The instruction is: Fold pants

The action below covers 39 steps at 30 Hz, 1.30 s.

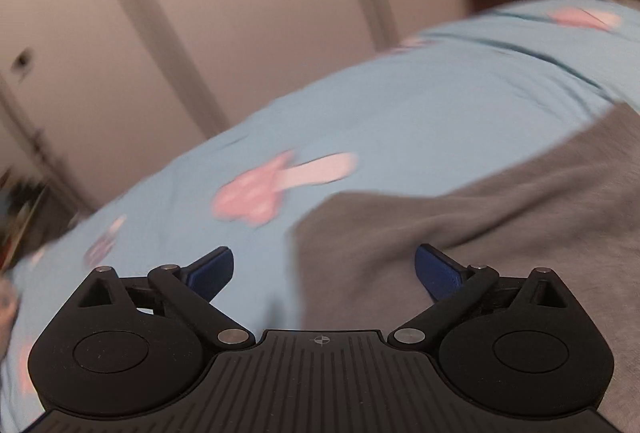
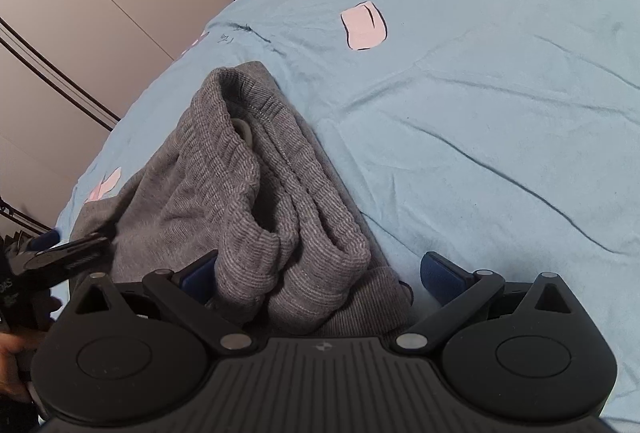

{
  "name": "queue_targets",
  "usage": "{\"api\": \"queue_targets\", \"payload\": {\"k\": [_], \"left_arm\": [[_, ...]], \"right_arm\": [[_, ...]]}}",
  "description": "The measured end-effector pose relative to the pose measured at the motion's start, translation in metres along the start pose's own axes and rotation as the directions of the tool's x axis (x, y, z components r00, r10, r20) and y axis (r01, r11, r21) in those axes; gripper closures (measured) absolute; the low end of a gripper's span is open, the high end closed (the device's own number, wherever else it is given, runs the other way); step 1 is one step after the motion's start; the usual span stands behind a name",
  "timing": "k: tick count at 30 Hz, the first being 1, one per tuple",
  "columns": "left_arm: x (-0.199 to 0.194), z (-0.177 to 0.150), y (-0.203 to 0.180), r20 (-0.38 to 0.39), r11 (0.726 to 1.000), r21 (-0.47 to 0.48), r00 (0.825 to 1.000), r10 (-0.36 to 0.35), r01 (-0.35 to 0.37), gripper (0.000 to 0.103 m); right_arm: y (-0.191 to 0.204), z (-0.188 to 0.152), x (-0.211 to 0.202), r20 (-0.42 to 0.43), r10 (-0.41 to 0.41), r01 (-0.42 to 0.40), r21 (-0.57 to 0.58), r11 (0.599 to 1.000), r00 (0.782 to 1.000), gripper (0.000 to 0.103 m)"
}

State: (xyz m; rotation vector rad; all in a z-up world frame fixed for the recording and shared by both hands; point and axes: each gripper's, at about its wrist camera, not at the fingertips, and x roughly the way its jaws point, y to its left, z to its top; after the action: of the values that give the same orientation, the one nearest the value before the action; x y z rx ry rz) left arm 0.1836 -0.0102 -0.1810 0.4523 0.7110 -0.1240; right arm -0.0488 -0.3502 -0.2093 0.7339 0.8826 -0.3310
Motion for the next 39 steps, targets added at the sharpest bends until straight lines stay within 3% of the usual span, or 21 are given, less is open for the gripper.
{"api": "queue_targets", "payload": {"k": [3, 6, 9, 13, 19, 23, 27, 31, 33, 39], "left_arm": [[-0.009, -0.023, 0.026, -0.044, 0.997, -0.047, 0.997, 0.064, -0.066, 0.001], [-0.018, -0.047, 0.048, -0.094, 0.991, -0.130, 0.995, 0.029, -0.041, 0.002], [-0.029, -0.062, 0.060, -0.099, 0.974, -0.222, 0.993, -0.064, 0.040, 0.002], [-0.038, -0.066, 0.062, -0.063, 0.933, -0.303, 0.973, -0.221, 0.192, 0.002], [-0.031, -0.072, 0.053, -0.063, 0.927, -0.276, 0.958, -0.281, 0.253, 0.002], [-0.025, -0.067, 0.053, -0.039, 0.909, -0.276, 0.941, -0.336, 0.313, 0.002], [-0.007, -0.067, 0.060, -0.053, 0.876, -0.312, 0.913, -0.403, 0.369, 0.002], [0.017, -0.071, 0.071, -0.085, 0.793, -0.422, 0.852, -0.516, 0.439, 0.002], [0.023, -0.071, 0.073, -0.083, 0.772, -0.436, 0.833, -0.547, 0.463, 0.002], [0.041, -0.068, 0.068, -0.098, 0.757, -0.395, 0.796, -0.597, 0.520, 0.000]], "right_arm": [[-0.001, 0.001, 0.000, -0.005, 0.002, -0.002, 0.006, 1.000, 1.000, 0.001], [0.001, 0.001, 0.001, -0.010, -0.004, 0.004, 0.000, 1.000, 1.000, 0.001], [0.002, 0.004, 0.001, -0.021, -0.006, 0.006, -0.003, 1.000, 1.000, 0.001], [0.006, 0.009, 0.004, -0.045, -0.016, 0.015, -0.023, 1.000, 0.999, 0.001], [0.022, 0.018, 0.006, -0.025, -0.040, 0.037, -0.133, 0.990, 0.999, 0.001], [0.024, 0.028, 0.009, -0.022, 0.013, -0.017, -0.207, 0.978, 1.000, 0.001], [0.013, 0.046, 0.013, -0.046, 0.142, -0.149, -0.236, 0.960, 0.989, 0.001], [-0.008, 0.069, 0.020, -0.074, 0.219, -0.229, -0.179, 0.957, 0.973, 0.001], [-0.018, 0.080, 0.025, -0.087, 0.258, -0.270, -0.169, 0.948, 0.962, 0.001], [-0.028, 0.091, 0.065, -0.162, 0.410, -0.430, -0.114, 0.896, 0.898, 0.001]]}}
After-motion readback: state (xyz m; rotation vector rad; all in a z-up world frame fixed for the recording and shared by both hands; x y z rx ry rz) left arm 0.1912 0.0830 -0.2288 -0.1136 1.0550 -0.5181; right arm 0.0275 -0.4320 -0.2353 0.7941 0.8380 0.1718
